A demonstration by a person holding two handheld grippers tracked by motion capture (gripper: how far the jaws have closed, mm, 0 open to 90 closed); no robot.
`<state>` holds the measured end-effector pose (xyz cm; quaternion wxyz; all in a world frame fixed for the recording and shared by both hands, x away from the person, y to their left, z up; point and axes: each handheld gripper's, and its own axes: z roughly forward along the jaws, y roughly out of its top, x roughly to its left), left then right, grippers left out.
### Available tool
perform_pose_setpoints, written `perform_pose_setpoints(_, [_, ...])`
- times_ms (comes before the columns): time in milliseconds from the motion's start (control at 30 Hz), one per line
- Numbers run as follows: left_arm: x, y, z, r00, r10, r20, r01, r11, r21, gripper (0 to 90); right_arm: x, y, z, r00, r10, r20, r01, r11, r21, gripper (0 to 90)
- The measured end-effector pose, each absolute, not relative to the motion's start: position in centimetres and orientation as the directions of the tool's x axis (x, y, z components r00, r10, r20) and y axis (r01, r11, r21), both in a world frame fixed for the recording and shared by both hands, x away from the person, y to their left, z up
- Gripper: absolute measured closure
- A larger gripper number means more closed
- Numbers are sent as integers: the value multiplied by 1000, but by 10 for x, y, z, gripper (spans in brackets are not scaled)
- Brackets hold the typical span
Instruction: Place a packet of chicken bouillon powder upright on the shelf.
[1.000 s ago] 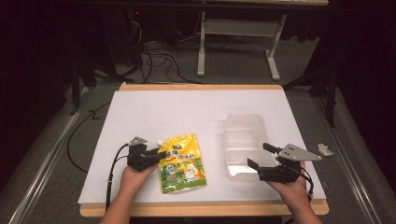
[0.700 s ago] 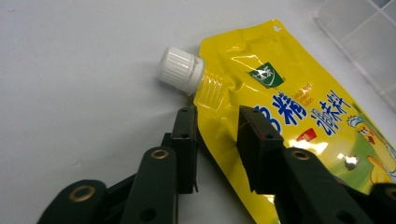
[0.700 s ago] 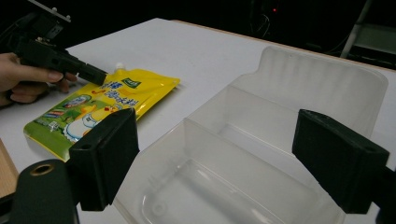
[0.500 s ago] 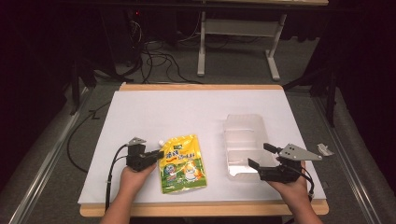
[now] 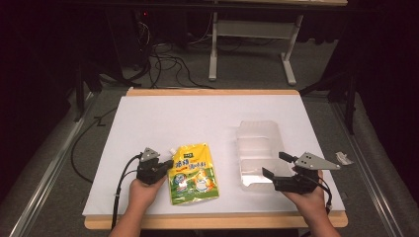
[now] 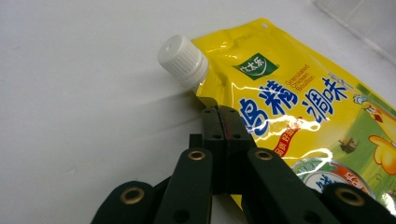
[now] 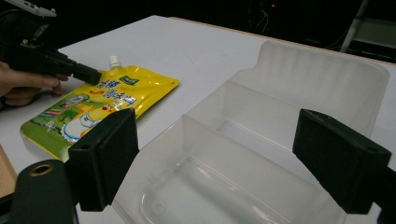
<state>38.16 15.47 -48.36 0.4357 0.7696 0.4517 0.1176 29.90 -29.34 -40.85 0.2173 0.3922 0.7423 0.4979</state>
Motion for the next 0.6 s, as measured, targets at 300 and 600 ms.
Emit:
perform_pose_setpoints(300, [369,151,-475,533,829,-168,551,-190,813,900,298,-295,-407,-590,804,69,366,191,911,143])
perform_pose_setpoints(600, [352,140,-458,483,870,-95,479,-171,861,900,299,-298,-407,-586,807,72,364,183,913,145])
